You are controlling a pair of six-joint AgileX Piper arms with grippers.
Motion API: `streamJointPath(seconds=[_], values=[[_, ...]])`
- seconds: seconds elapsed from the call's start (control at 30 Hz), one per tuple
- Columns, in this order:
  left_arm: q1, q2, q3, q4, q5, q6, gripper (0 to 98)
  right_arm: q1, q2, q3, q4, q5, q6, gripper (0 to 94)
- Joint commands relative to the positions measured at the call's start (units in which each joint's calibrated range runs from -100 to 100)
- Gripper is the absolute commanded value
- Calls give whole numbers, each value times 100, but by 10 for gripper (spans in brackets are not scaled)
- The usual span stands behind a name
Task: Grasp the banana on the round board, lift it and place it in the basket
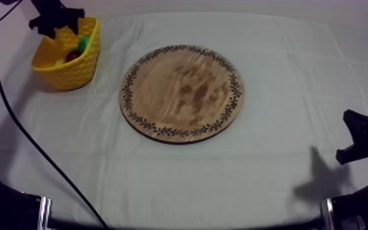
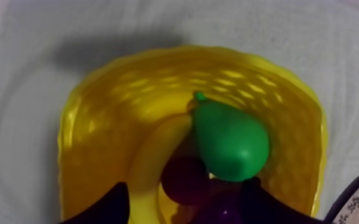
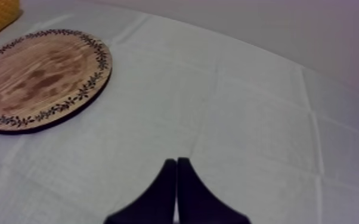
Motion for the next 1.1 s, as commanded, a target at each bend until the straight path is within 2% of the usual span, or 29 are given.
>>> streamJointPath(seconds=[0.0,0.17,0.33,0.43,0.57,0.87,1.07], values=[[-2,-83,39,1,-19,2,639,0,0,-3,1,0,1,3],[-3,-465,176,11,-161,-35,437,0,0,-3,1,0,1,3],[13,-1031,420,14,-384,-179,136,0,0,-3,1,0,1,3],[13,-1406,572,29,-455,-192,48,0,0,-3,1,0,1,3],[3,-1966,851,71,-524,-225,12,0,0,-3,1,0,1,3],[-22,-3691,1709,157,-788,-344,0,0,0,-3,1,0,1,3],[-60,-5122,2623,195,-1221,-361,0,0,0,-3,1,0,1,3]])
